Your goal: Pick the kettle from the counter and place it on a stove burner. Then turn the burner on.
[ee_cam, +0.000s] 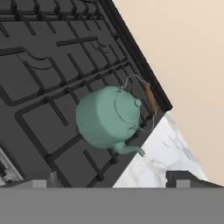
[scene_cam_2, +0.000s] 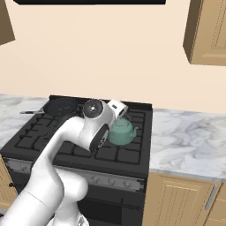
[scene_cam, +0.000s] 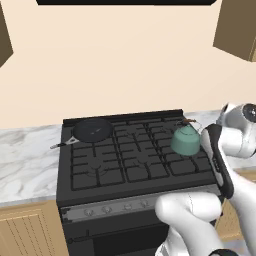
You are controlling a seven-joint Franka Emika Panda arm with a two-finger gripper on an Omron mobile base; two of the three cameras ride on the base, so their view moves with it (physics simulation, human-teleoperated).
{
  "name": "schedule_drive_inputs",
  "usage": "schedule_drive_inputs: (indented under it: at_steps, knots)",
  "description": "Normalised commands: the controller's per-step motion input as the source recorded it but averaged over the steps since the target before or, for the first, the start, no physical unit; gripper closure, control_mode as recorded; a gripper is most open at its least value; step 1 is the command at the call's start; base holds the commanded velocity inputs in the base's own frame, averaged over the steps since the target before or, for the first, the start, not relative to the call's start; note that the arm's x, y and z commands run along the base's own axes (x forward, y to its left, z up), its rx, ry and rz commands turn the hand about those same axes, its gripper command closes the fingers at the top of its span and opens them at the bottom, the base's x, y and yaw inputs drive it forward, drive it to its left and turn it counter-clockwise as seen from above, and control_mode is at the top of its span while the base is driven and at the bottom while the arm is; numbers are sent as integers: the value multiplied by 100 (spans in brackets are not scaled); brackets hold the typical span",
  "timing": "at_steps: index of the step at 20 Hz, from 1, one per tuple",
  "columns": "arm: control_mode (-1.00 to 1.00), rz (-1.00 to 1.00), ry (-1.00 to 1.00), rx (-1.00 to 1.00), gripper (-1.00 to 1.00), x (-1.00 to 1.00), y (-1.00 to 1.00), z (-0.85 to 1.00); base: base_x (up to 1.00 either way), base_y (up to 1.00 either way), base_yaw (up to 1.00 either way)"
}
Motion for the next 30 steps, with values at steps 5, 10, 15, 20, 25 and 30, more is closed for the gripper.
schedule_drive_inputs:
  at_steps: [5,10,15,20,25,30]
  knots:
    - [-100,-5,-28,23,-100,-100,-32,-26,0,0,0]
    - [-100,-5,-27,29,-100,-100,-42,-40,0,0,0]
    - [-100,0,-13,24,-100,-82,-39,-70,0,0,0]
    - [-100,0,5,20,-100,-9,1,-70,0,0,0]
    - [-100,0,0,33,-100,0,5,-85,0,0,0]
    - [-100,-3,0,51,-100,-2,0,-83,0,0,0]
